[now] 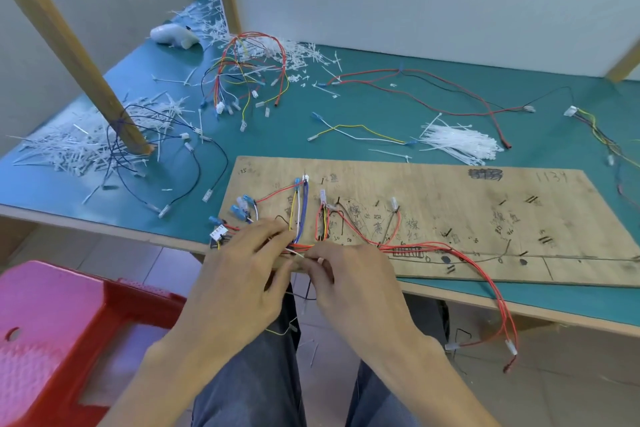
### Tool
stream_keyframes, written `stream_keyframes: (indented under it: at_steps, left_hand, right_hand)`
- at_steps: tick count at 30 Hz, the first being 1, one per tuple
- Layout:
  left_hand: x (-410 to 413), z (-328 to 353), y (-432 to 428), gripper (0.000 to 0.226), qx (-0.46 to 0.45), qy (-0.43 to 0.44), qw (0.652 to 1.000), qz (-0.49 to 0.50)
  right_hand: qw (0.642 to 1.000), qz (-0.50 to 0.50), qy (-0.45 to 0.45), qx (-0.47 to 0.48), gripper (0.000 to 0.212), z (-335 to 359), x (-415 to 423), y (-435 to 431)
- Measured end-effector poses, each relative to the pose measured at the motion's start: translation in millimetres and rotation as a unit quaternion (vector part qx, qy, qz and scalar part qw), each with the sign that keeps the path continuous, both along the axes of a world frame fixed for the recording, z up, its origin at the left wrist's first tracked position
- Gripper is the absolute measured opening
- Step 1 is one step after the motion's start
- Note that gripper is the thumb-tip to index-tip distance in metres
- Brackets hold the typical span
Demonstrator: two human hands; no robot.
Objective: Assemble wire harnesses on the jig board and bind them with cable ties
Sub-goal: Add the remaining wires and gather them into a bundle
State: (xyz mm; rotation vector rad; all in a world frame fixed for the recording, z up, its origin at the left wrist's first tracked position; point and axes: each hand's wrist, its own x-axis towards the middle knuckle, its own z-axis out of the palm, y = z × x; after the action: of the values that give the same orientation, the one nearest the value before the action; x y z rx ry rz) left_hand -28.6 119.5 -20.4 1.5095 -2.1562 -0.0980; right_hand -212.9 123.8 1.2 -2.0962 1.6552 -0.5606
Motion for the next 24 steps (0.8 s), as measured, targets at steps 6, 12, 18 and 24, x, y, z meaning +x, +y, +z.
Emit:
stream_keyframes:
  at_steps: [6, 12, 18, 24]
  left_hand:
    - [8.7, 2.3, -9.1, 0.055, 0.031, -0.045, 0.998, -0.034]
    - [7.9, 9.3, -12.9, 0.054, 0.015, -0.083, 0.996, -0.040]
    - [14.6, 16.0, -42.9, 0.051, 0.047, -0.079, 0.996, -0.022]
    - [25.7, 12.9, -59.6, 0.051, 0.052, -0.070, 0.996, -0.033]
  right_hand:
    - [0.996, -0.005, -0.081, -0.035, 0.018, -15.1, -2.0, 5.1]
    - [0.985, -0.031, -0.162, -0.045, 0.011, -22.2, -2.3, 0.2]
    - [0.983, -0.011, -0.178, -0.051, 0.010, -17.1, 8.5, -10.5]
    - [0.991, -0.035, -0.124, -0.026, 0.011, -13.3, -3.0, -24.3]
